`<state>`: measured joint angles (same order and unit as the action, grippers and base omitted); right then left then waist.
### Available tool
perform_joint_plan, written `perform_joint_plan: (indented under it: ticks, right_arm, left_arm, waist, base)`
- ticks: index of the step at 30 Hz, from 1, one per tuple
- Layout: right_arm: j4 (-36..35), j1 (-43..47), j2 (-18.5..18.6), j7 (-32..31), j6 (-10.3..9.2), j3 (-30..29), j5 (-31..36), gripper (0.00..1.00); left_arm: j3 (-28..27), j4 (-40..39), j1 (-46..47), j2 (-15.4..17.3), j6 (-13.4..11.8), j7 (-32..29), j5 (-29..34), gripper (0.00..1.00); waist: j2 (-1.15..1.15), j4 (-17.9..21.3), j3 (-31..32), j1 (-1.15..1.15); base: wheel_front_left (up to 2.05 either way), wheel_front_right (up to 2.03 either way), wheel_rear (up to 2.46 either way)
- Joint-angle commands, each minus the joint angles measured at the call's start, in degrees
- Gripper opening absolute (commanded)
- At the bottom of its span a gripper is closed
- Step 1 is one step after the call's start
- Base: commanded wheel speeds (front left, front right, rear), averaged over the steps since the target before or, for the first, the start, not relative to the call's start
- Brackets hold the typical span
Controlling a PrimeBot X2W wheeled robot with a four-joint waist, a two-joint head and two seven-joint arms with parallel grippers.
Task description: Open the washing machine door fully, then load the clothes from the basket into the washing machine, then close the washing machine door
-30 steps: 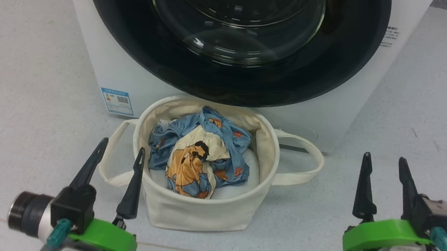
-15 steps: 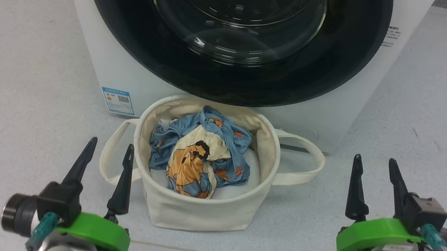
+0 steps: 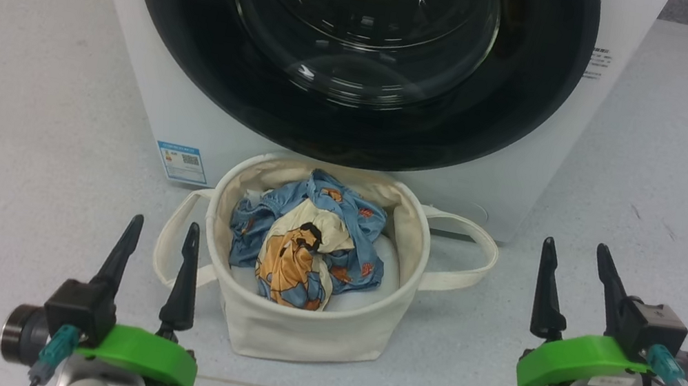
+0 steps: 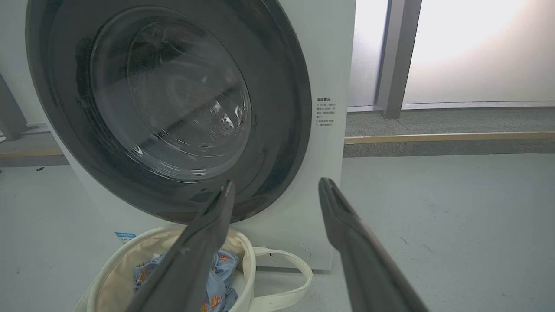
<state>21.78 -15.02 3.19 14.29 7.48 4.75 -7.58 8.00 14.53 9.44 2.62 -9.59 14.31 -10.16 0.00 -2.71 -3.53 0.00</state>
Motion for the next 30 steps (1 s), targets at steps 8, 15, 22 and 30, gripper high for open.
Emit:
perform_joint_plan:
  ticks: [8,15,22,30]
  right_arm:
    - [-1.78,-1.71,-0.31,0.71,0.01,1.26,-0.13,1.0]
    - [-1.74,-1.9,-0.31,0.71,0.01,1.3,-0.06,1.0]
    - [-1.62,-1.81,-0.31,0.71,0.01,1.18,0.24,1.0]
    - [-1.64,-1.66,-0.31,0.71,0.01,1.45,0.41,1.0]
  left_arm:
    - [-2.15,-1.52,1.8,0.26,-0.45,0.69,-0.06,1.0]
    - [-2.16,-0.98,1.96,0.26,-0.79,0.69,0.11,1.0]
    - [-1.81,0.48,2.05,0.26,-1.81,0.69,1.3,1.0]
    - [-0.75,2.61,2.32,0.26,-1.7,0.69,1.29,1.0]
  waist:
    - [0.0,-0.03,0.06,0.0]
    - [0.0,0.02,-0.2,0.0]
    - [0.0,-0.09,-0.15,0.0]
    - [0.0,-0.38,-0.23,0.0]
  base:
    - [0.0,0.0,0.0]
    - [0.0,0.0,0.0]
    - [0.0,0.02,-0.02]
    - [0.0,0.82,-0.82]
